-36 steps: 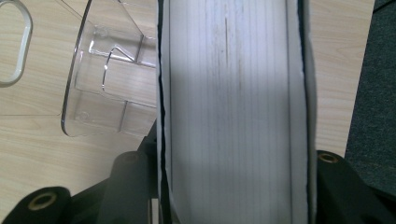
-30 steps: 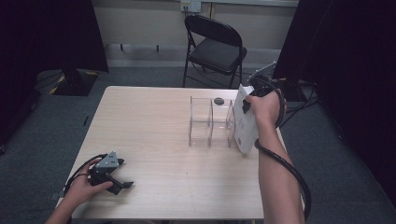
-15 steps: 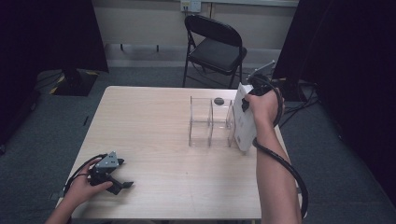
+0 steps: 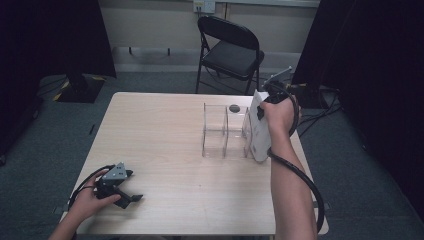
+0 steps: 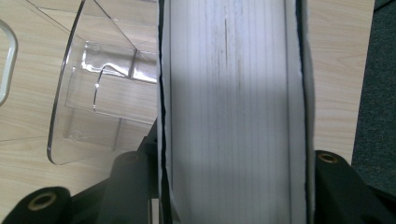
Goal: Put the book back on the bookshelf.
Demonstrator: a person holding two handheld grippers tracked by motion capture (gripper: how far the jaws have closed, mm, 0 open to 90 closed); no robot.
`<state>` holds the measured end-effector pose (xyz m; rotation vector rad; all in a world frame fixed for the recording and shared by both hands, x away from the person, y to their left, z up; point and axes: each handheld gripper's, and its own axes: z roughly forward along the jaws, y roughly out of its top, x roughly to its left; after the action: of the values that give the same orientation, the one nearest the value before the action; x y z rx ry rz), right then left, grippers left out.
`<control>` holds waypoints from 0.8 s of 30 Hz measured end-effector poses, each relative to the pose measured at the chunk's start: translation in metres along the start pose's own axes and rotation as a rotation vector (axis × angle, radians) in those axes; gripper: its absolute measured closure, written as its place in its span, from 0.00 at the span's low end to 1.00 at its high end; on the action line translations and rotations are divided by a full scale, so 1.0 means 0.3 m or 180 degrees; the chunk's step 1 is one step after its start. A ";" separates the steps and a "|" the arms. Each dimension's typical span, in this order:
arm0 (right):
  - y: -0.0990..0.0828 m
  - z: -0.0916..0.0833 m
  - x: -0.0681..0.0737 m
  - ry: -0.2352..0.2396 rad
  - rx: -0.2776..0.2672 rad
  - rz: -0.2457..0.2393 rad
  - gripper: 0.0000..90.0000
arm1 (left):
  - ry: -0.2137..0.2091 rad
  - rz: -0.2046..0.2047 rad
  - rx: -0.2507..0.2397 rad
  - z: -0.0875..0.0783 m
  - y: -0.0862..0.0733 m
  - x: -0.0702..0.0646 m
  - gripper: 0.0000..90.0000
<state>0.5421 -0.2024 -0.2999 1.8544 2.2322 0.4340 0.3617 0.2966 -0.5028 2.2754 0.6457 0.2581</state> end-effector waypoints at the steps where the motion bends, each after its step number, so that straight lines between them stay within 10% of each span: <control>1: 0.001 0.003 0.000 -0.0002 -0.0006 0.0005 0.58 | -0.0004 0.0001 0.0002 0.000 0.000 0.000 0.00; 24: 0.018 0.024 0.003 -0.0018 -0.0085 0.0030 0.58 | -0.0014 0.0009 0.0000 0.000 0.000 0.001 0.00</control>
<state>0.5493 -0.1999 -0.3047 1.8513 2.2039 0.4575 0.3619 0.2969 -0.5028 2.2764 0.6404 0.2544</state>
